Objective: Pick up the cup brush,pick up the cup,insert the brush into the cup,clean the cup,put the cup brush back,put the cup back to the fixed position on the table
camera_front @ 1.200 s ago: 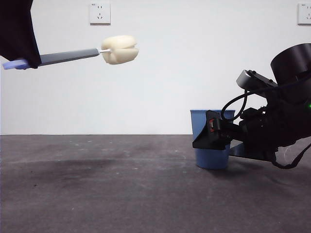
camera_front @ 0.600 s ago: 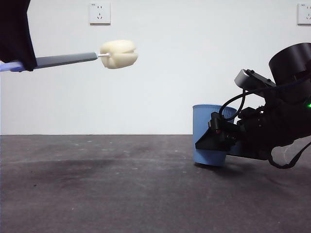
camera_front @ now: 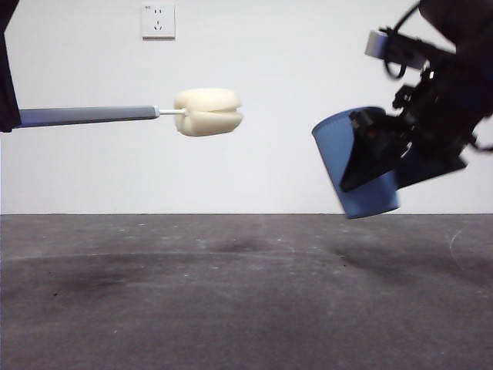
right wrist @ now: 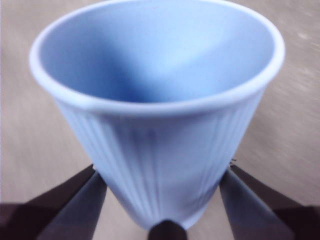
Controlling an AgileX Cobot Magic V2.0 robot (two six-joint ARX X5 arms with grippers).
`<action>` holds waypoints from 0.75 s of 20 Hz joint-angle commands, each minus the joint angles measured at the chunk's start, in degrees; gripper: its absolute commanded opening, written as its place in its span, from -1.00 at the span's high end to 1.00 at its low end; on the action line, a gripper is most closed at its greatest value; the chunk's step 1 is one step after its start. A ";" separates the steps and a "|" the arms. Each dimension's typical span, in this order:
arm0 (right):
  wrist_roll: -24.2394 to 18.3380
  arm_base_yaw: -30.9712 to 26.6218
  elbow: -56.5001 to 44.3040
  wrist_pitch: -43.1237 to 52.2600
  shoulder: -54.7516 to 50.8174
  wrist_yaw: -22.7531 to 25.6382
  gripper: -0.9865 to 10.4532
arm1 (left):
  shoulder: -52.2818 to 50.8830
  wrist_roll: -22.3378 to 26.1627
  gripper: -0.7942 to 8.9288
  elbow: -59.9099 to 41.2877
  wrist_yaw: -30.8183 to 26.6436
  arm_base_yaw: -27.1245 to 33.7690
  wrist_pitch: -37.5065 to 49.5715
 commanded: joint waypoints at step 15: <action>-42.97 11.08 11.98 -31.91 0.11 34.12 0.85 | 3.56 14.84 0.85 -0.39 1.40 -7.13 -0.17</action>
